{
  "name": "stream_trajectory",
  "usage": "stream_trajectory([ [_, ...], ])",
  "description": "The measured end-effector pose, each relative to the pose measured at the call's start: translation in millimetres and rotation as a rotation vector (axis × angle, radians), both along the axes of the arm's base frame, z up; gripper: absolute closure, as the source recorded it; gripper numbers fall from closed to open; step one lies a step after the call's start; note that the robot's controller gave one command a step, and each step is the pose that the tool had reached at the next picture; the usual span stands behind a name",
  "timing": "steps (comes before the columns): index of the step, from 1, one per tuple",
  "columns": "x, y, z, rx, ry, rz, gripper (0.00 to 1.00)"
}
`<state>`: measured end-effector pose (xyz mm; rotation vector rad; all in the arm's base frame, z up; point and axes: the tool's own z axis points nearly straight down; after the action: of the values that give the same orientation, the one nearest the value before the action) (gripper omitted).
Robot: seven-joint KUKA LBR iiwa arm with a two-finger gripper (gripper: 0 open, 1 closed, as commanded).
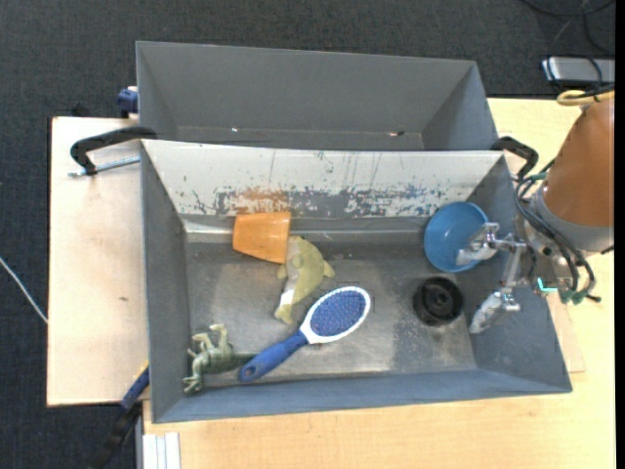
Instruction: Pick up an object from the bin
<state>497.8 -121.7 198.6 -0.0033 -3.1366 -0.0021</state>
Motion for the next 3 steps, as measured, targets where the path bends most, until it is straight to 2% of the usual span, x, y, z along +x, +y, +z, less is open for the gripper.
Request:
stream_trajectory([
  [1,34.4,56.9,-117.9,0.003,0.000,0.060,0.00],
  [2,102.9,-25.0,-126.1,0.003,-0.008,0.331,0.00],
  [3,104.4,-24.5,-125.5,0.000,-0.015,0.332,1.00],
])
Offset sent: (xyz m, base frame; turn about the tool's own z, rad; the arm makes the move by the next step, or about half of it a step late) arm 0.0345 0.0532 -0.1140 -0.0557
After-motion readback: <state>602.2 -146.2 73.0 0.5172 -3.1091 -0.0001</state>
